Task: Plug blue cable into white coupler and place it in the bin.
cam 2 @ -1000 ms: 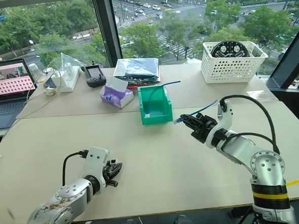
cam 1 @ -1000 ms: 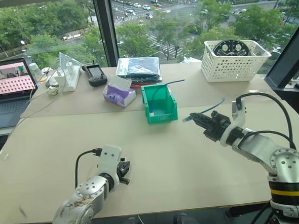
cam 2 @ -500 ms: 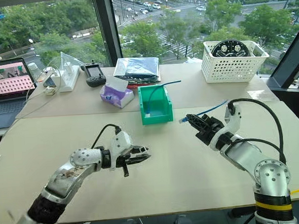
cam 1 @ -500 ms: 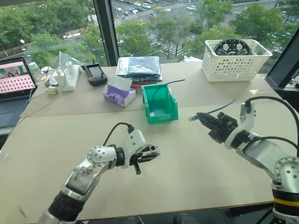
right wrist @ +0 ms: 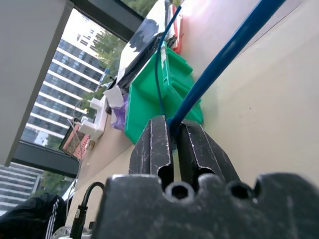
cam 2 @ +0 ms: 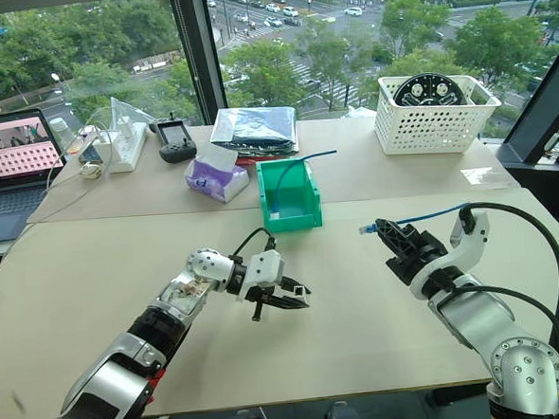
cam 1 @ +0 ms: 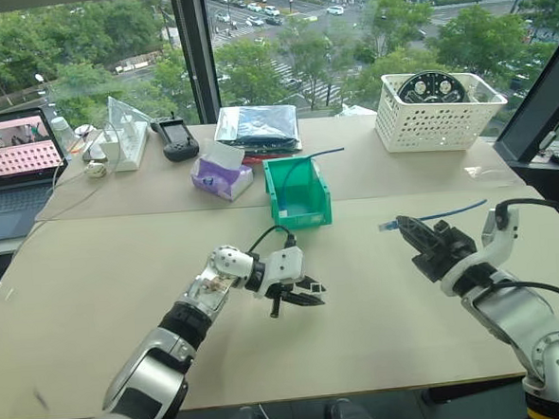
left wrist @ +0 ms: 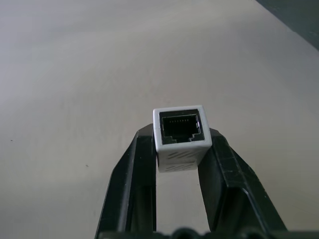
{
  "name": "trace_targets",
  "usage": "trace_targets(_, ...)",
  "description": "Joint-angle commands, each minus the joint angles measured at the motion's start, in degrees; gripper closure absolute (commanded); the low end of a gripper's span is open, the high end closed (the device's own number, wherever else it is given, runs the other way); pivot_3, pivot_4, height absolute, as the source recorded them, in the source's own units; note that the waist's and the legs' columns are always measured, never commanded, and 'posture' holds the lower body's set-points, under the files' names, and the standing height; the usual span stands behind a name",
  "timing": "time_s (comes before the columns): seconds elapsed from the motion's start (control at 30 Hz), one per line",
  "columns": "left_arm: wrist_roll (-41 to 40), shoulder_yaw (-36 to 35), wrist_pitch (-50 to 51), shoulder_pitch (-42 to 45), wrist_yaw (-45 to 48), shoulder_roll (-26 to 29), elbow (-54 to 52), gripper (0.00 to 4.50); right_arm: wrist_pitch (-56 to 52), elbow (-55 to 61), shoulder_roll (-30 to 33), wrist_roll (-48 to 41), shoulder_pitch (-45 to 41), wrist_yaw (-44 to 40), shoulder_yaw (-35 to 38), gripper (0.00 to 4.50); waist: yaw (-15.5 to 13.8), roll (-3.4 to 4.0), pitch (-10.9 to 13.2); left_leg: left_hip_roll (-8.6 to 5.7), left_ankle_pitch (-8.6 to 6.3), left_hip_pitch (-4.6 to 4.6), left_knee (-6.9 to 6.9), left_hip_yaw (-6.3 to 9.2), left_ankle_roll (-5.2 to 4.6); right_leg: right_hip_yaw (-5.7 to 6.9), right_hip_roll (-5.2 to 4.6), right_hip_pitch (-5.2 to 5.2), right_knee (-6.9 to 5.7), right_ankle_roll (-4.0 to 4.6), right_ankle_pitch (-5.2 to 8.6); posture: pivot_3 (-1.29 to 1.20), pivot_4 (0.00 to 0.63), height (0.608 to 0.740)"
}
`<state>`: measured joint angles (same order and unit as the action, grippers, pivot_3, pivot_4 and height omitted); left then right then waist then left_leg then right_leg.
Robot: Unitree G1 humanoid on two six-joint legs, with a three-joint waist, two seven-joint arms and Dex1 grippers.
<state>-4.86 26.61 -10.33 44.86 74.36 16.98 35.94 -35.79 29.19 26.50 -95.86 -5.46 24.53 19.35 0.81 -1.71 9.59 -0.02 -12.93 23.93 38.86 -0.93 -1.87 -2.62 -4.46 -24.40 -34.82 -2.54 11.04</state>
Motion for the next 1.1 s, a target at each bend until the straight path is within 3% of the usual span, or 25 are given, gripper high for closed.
trace_targets(0.03, 2.10, -0.37, -4.98, 2.38, 1.20, -1.66, 5.17, 3.80, 2.23, 3.04, 0.75, -0.84, 0.29, 0.45, 1.90, 4.50, -0.03, 0.00, 0.00, 0.00, 0.00, 0.00, 0.00, 0.00, -0.01, 0.00, 0.00, 0.00, 0.00, 0.00, 0.00, 0.00, 0.150, 0.740)
trace_targets(0.3, 4.48, -1.34, -6.91, 3.73, 1.82, -3.35, 10.35, 3.80, 3.08, 3.23, 1.81, -1.32, 0.84, 0.46, 2.05, 4.50, -0.14, 0.00, 0.00, 0.00, -0.01, 0.00, 0.05, 0.05, -0.02, 0.01, -0.02, 0.06, -0.01, -0.03, -0.02, 0.00, 0.150, 0.740)
trace_targets(0.37, 4.56, -1.69, -6.57, 3.63, 1.86, -3.52, 10.54, 2.79, 3.12, 3.01, 1.99, -1.30, 0.65, 0.33, 1.91, 4.50, -0.13, 0.00, 0.00, 0.00, -0.01, -0.02, 0.06, 0.06, -0.02, 0.01, -0.02, 0.08, -0.03, -0.04, -0.02, 0.00, 0.150, 0.740)
trace_targets(0.57, 4.91, -2.55, -3.12, 2.51, 2.61, -3.13, 8.84, 0.80, 2.85, 2.16, 2.35, -1.21, -0.17, -0.26, 1.51, 4.50, -0.12, 0.00, 0.00, 0.00, -0.01, -0.03, 0.06, 0.08, -0.03, 0.01, 0.00, 0.08, -0.05, -0.04, -0.01, 0.00, 0.150, 0.740)
trace_targets(0.77, 6.73, -3.45, 1.81, -0.56, -0.76, -1.75, 4.09, 0.80, 2.62, 1.32, 2.43, -0.87, -0.79, -1.03, 1.09, 4.50, -0.06, 0.00, 0.00, 0.01, -0.03, -0.04, 0.06, 0.09, -0.06, 0.01, 0.01, 0.08, -0.06, -0.04, -0.01, 0.00, 0.150, 0.740)
trace_targets(1.1, 6.07, -3.88, 22.49, -12.42, -7.70, 0.74, -17.61, 0.80, 2.60, -0.67, 1.86, 0.30, -2.42, -2.48, -0.03, 4.50, 0.01, 0.03, -0.03, 0.08, -0.03, -0.17, 0.06, 0.10, -0.05, -0.01, 0.01, 0.16, -0.11, -0.03, -0.01, 0.00, 0.150, 0.740)
